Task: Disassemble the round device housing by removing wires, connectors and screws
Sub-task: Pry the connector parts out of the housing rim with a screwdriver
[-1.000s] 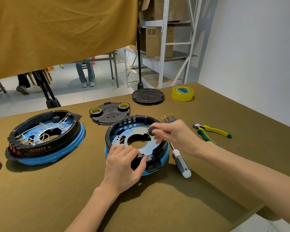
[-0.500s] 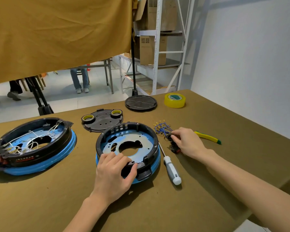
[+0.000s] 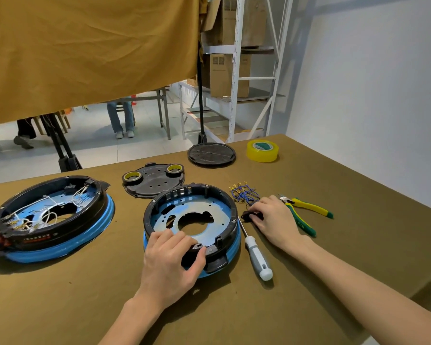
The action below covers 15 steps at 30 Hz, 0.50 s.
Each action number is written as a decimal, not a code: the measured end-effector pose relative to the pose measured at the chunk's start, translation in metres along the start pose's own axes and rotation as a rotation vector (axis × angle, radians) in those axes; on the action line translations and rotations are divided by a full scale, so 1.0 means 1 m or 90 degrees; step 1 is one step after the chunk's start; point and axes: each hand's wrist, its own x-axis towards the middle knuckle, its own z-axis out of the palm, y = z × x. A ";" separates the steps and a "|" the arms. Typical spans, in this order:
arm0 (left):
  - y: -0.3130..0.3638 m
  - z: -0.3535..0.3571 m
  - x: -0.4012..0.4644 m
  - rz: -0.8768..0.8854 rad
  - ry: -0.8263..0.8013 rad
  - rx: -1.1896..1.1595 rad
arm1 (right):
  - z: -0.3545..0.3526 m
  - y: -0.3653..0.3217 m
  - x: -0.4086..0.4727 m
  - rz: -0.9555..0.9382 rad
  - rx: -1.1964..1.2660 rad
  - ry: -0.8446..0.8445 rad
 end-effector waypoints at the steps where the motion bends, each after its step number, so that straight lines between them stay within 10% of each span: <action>1: 0.000 -0.001 0.000 -0.001 -0.002 -0.002 | 0.000 0.000 0.002 0.019 -0.005 0.001; 8: 0.001 -0.004 0.002 0.002 -0.016 -0.019 | -0.018 -0.034 0.005 0.150 0.305 0.029; 15: 0.014 -0.019 0.005 0.106 -0.134 -0.039 | -0.018 -0.072 0.023 0.100 0.286 -0.211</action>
